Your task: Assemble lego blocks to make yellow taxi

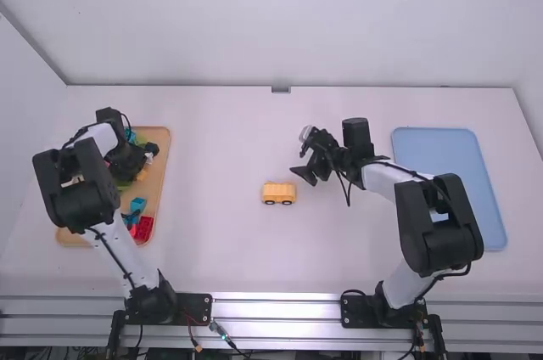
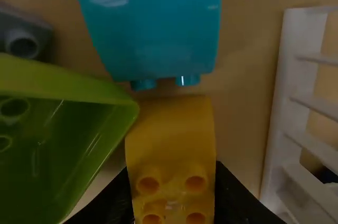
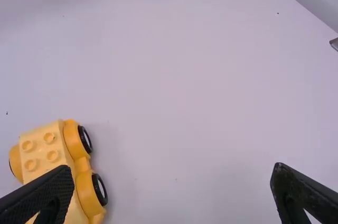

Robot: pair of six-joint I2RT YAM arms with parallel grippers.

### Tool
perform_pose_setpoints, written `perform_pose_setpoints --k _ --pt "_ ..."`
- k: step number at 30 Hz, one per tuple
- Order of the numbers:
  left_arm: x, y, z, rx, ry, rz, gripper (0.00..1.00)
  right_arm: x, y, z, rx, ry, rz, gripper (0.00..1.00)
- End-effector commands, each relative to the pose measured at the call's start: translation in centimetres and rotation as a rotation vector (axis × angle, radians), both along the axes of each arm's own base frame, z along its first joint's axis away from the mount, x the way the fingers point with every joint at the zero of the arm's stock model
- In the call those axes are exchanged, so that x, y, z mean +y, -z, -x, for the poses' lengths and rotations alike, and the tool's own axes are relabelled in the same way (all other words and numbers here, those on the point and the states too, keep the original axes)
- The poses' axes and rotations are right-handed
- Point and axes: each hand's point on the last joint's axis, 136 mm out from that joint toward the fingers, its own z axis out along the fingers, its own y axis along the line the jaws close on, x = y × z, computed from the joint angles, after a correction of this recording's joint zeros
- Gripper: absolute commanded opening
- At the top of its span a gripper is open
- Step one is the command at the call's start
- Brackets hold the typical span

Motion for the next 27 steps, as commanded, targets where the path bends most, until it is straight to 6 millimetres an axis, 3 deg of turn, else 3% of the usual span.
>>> perform_pose_setpoints --k 1,13,15,17,25,27 --pt "-0.5 0.0 -0.1 0.012 0.023 0.012 0.33 0.1 -1.4 -0.5 -0.027 0.002 -0.012 0.99" --pt "0.3 -2.7 -0.6 0.042 0.037 -0.014 0.31 0.1 -1.3 -0.3 -0.016 0.002 -0.009 0.99" --pt "0.3 -3.4 -0.7 0.048 0.037 -0.011 0.23 0.1 -1.3 -0.3 -0.016 0.003 -0.009 0.99" --pt "0.6 -4.2 -0.6 0.067 0.055 -0.023 0.05 0.1 -1.3 -0.3 -0.016 0.000 -0.009 0.99" --pt "-0.3 -6.2 -0.8 0.103 0.159 -0.058 0.02 0.1 -1.3 -0.3 -0.017 -0.001 -0.012 0.99" --pt "-1.5 -6.8 -1.5 0.082 0.234 -0.064 0.02 0.2 -1.3 -0.2 -0.017 -0.002 -0.012 0.99"
